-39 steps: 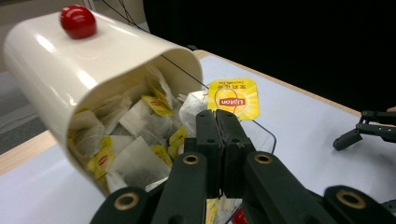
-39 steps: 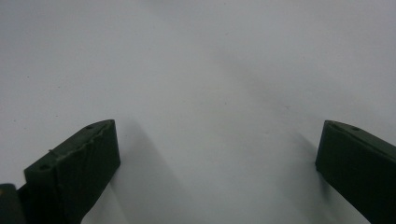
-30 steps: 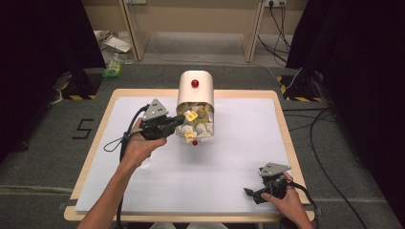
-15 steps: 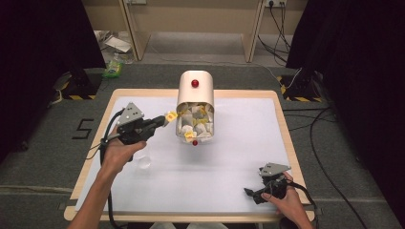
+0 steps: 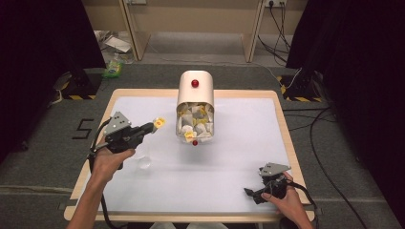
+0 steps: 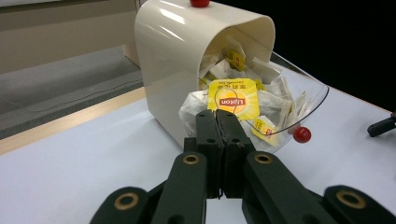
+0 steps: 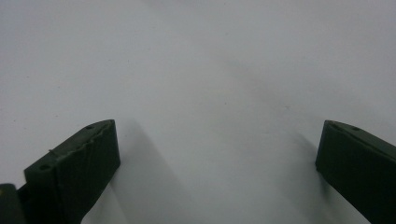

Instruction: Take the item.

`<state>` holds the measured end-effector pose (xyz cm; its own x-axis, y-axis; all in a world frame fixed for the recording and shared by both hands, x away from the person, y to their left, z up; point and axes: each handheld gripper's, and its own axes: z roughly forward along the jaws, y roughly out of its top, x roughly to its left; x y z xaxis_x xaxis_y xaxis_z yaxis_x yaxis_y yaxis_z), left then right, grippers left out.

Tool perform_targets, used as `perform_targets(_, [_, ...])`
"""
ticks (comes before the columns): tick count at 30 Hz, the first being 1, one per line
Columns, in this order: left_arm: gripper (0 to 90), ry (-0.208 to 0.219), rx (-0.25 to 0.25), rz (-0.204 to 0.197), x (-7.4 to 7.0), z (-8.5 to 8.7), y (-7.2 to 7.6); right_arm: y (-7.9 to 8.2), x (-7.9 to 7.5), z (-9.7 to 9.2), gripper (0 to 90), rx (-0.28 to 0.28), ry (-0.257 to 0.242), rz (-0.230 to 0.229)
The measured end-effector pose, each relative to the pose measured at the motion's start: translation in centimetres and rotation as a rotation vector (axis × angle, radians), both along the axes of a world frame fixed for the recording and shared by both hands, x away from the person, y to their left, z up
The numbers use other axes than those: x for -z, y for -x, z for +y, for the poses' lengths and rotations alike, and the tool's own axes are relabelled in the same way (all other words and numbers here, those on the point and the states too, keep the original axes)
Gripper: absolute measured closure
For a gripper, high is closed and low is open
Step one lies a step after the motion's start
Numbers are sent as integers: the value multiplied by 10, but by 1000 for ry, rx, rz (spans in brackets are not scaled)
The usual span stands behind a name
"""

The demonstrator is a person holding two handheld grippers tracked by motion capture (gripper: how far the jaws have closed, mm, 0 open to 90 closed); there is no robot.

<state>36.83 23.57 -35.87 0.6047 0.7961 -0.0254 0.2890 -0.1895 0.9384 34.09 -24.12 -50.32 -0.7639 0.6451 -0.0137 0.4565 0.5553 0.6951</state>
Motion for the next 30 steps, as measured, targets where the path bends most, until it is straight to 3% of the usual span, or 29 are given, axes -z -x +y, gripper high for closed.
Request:
perform_targets(13, [878, 27, -66, 40, 32, 34, 18, 0, 0, 0, 3, 0, 0, 0])
perform_targets(30, [876, 33, -96, 88, 63, 43, 30, 0, 0, 0, 3, 0, 0, 0])
